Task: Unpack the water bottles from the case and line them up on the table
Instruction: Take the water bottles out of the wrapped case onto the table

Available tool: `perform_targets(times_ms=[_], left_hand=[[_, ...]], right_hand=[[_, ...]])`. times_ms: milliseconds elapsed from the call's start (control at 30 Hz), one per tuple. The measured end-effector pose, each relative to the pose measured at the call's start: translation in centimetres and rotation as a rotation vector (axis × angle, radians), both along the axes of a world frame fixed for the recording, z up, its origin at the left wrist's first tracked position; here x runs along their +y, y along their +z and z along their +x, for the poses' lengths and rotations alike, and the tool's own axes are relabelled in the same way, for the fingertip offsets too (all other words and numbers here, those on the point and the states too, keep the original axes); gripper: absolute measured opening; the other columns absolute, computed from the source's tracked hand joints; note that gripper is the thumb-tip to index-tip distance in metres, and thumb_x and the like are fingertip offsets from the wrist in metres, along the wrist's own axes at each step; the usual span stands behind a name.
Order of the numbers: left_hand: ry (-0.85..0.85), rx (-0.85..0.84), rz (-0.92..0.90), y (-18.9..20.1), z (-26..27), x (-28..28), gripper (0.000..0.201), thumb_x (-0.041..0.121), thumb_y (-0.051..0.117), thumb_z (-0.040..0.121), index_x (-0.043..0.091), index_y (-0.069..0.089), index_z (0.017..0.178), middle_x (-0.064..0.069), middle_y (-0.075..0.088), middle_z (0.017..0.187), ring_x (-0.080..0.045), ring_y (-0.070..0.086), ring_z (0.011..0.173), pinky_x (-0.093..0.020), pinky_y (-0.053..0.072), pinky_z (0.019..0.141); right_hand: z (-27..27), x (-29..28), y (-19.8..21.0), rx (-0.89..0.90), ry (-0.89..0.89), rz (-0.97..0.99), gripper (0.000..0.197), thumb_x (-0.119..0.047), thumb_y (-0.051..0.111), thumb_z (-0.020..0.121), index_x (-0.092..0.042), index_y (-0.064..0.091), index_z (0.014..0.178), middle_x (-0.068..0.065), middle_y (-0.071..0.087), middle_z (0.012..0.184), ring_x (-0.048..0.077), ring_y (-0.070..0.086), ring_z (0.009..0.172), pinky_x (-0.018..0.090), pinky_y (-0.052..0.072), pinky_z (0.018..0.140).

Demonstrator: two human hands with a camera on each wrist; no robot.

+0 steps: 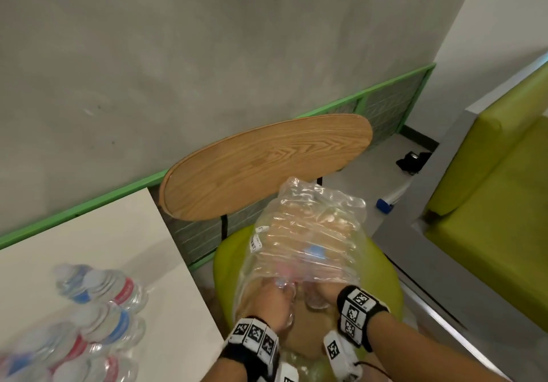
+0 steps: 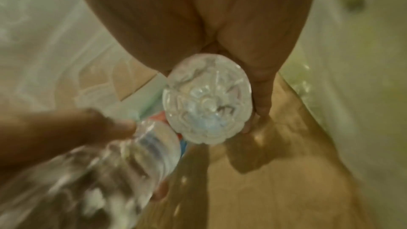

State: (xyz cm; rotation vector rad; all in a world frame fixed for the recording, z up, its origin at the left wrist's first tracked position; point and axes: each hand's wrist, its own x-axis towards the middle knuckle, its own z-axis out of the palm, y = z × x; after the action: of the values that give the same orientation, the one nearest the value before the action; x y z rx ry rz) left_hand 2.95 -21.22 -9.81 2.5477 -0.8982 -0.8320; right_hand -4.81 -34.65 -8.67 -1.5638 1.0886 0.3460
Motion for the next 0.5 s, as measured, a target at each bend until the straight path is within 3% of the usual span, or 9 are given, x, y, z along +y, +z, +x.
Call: perform_targets(times_ms=[67, 100, 133, 167, 200, 300, 367, 500], left_hand=[[0.159, 0.089, -0.059, 0.1, -0.6, 2.6, 0.040, 0.040, 0.046, 0.095, 0.016, 0.050, 0.127, -0.003, 0.057, 0.123, -0.022, 0.058, 0.113, -0.027, 0.044, 0.093], [0.152, 0.131, -0.103, -0.5, -0.9, 3.8, 0.042, 0.040, 0.047, 0.094, 0.014, 0.047, 0.128, -0.002, 0.058, 0.121, -0.022, 0.059, 0.111, -0.027, 0.046, 0.094], [0.140, 0.216, -0.144, -0.3, -1.2, 5.1, 0.045, 0.041, 0.048, 0.093, 0.014, 0.046, 0.129, -0.002, 0.061, 0.119, -0.022, 0.062, 0.107, -0.029, 0.048, 0.093], [0.125, 0.288, -0.170, -0.4, -1.2, 6.2, 0.046, 0.043, 0.048, 0.092, 0.016, 0.046, 0.129, -0.001, 0.063, 0.115, -0.021, 0.063, 0.102, -0.030, 0.050, 0.090], [0.107, 0.343, -0.190, -0.3, -1.4, 7.5, 0.044, 0.044, 0.050, 0.091, 0.019, 0.047, 0.127, 0.000, 0.065, 0.112, -0.018, 0.064, 0.099, -0.029, 0.050, 0.088], [0.143, 0.464, -0.316, 0.7, -1.7, 12.0, 0.047, 0.053, 0.060, 0.079, 0.031, 0.054, 0.120, 0.008, 0.067, 0.110, -0.008, 0.064, 0.098, -0.030, 0.050, 0.093], [0.155, 0.509, -0.335, 1.6, -1.9, 15.3, 0.053, 0.047, 0.062, 0.073, 0.033, 0.050, 0.122, 0.011, 0.065, 0.112, -0.001, 0.062, 0.100, -0.024, 0.048, 0.094], [0.167, 0.540, -0.347, 2.3, -2.3, 22.6, 0.068, 0.030, 0.069, 0.083, 0.037, 0.028, 0.137, 0.012, 0.051, 0.132, 0.002, 0.055, 0.115, -0.019, 0.042, 0.100]], right_hand=[[-0.4, 1.1, 0.5, 0.051, 0.106, -0.022, 0.029, -0.031, 0.048, 0.096, -0.031, 0.044, 0.067, -0.013, 0.043, 0.068, -0.003, 0.039, 0.062, 0.014, 0.035, 0.059], [-0.6, 1.6, 1.0, 0.061, 0.102, -0.109, 0.032, -0.036, 0.040, 0.100, -0.033, 0.041, 0.068, -0.014, 0.040, 0.071, -0.005, 0.037, 0.065, 0.013, 0.033, 0.064], [-1.0, 2.3, 1.4, 0.025, 0.129, -0.206, 0.035, -0.042, 0.036, 0.100, -0.032, 0.042, 0.067, -0.014, 0.043, 0.071, -0.003, 0.039, 0.066, 0.013, 0.033, 0.068], [-1.4, 3.2, 1.7, -0.003, 0.152, -0.242, 0.038, -0.048, 0.036, 0.097, -0.029, 0.047, 0.066, -0.011, 0.048, 0.068, 0.003, 0.045, 0.064, 0.019, 0.039, 0.069], [-1.8, 4.3, 2.1, -0.004, 0.177, -0.270, 0.040, -0.050, 0.039, 0.095, -0.024, 0.053, 0.068, -0.008, 0.054, 0.065, 0.008, 0.050, 0.060, 0.025, 0.043, 0.066], [-4.0, 7.1, 2.4, -0.002, 0.133, -0.172, 0.031, -0.042, 0.054, 0.090, -0.014, 0.063, 0.081, 0.000, 0.064, 0.065, 0.012, 0.057, 0.053, 0.023, 0.044, 0.052], [-5.7, 8.7, 2.5, 0.001, 0.169, -0.153, 0.030, -0.043, 0.060, 0.085, -0.013, 0.064, 0.088, 0.000, 0.067, 0.069, 0.012, 0.061, 0.056, 0.023, 0.046, 0.052], [-7.6, 12.5, 2.2, -0.036, 0.265, -0.182, 0.037, -0.040, 0.074, 0.070, -0.015, 0.062, 0.095, -0.004, 0.071, 0.080, 0.008, 0.067, 0.065, 0.022, 0.052, 0.058]])
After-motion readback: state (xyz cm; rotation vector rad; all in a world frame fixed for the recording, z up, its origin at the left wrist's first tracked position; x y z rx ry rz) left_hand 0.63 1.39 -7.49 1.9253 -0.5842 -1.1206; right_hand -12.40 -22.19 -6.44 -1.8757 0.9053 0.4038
